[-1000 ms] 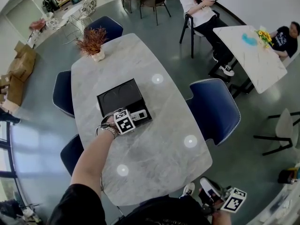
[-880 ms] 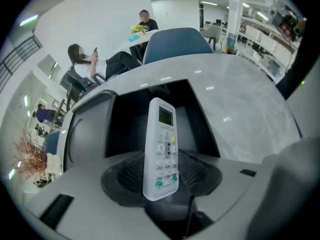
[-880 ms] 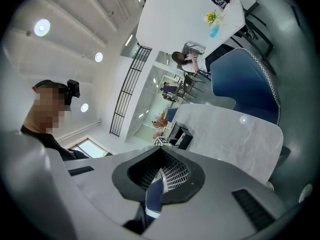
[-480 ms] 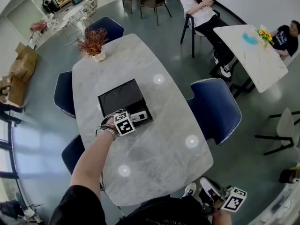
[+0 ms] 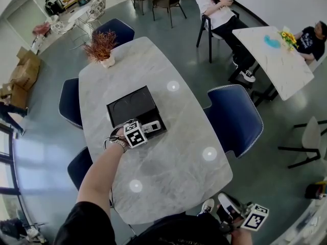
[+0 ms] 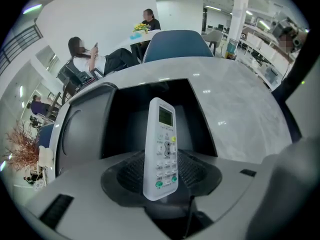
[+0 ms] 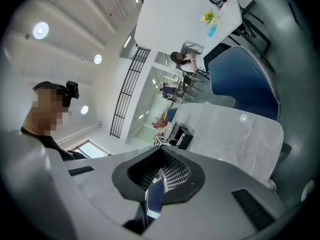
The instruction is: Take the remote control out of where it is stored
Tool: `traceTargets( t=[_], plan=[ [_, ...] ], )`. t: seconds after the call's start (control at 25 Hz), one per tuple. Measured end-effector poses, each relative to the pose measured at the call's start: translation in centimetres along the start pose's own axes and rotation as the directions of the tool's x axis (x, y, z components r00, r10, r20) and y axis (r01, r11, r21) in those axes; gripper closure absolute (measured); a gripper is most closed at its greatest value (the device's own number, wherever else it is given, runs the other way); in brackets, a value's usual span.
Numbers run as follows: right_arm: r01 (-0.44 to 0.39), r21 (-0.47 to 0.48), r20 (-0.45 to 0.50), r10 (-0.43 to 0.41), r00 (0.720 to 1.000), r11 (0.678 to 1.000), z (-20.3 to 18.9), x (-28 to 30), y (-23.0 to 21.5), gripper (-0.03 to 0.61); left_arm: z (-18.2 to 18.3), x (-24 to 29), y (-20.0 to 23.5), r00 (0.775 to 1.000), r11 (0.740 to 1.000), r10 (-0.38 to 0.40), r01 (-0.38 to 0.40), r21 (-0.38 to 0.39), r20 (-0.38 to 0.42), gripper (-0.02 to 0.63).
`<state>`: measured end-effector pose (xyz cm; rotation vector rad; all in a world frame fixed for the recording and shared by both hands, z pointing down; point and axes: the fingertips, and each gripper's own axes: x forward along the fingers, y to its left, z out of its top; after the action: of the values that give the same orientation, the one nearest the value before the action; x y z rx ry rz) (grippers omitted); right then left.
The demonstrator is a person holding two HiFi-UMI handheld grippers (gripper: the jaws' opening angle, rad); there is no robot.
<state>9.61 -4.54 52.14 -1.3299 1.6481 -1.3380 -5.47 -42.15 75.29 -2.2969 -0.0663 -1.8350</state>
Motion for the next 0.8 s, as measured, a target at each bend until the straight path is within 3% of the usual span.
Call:
traceTargets(
  t=[0.08,0.24,0.4,0.6,0.8],
  plan=[
    [-0.009,0.013,0.001,0.009,1.000,1.000,-0.1,0.2,0.2,0.571,0.0,0.1,-0.1,1.000,1.000,0.001,-0.001,0.005,-0.002,0.417],
    [-0.011,0.022,0.001,0.011,1.000,1.000,-0.2,0.3,0.2,0.571,-0.2,0.0,-0.3,0.999,0.997,-0.047,0.047,-0.054,-0.001,0.419],
    [-0.002,0.000,-0.001,0.002,1.000,1.000,0.0,0.3,0.1,0.571,0.2,-0.7,0.9,0.999,0.992,-0.017,0.022,-0.125,0.046,0.420],
    [-0.012,0.024,-0.004,0.013,1.000,1.000,-0.2,0.7,0.4,0.571,-0.2,-0.4,0.7,0.999,0.988,-0.020,0.026,-0.150,0.046,0.422],
    [-0.004,0.005,-0.013,0.004,1.000,1.000,-0.1,0.6,0.2,0.571,0.1,-1.6,1.4,0.992,0.961,-0.016,0.050,-0.273,0.124,0.423]
  ],
)
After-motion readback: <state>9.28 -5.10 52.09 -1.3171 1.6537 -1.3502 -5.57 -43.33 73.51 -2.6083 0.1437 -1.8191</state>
